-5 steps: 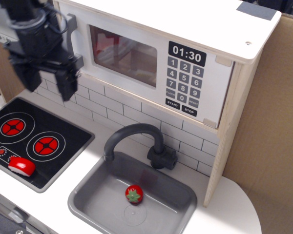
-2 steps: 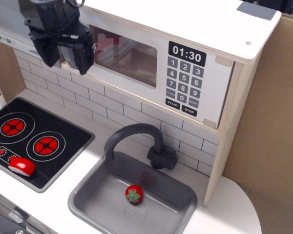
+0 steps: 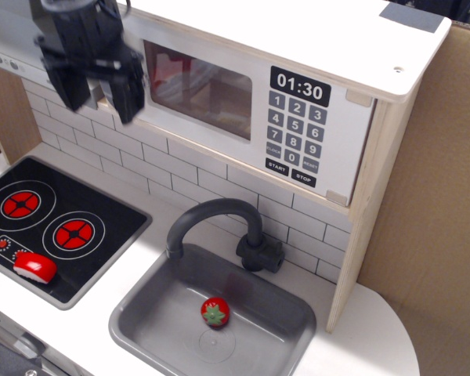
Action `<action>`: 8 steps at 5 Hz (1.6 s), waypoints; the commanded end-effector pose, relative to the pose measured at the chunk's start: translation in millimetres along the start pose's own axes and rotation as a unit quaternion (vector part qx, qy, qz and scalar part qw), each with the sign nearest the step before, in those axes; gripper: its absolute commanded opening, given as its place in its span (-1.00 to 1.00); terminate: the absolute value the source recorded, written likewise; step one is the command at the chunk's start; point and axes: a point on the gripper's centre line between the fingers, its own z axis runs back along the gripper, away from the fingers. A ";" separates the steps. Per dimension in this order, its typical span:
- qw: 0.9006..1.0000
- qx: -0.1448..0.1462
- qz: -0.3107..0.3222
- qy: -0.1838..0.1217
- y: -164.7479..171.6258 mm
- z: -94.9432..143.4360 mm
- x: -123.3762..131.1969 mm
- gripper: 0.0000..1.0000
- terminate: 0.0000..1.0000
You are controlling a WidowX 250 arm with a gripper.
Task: Open microwave
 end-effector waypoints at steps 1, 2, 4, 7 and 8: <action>0.998 0.021 0.023 -0.049 28.4 21.2 30.8 1.00 -1.00; 0.998 0.033 0.020 -0.053 34.0 14.6 39.7 1.00 -1.00; 0.997 0.008 -0.056 -0.046 28.3 11.2 40.3 -1.00 -1.00; 0.994 0.006 -0.081 -0.069 13.3 3.3 32.0 -1.00 -1.00; 0.994 0.009 -0.079 -0.074 11.7 6.3 15.1 -1.00 -1.00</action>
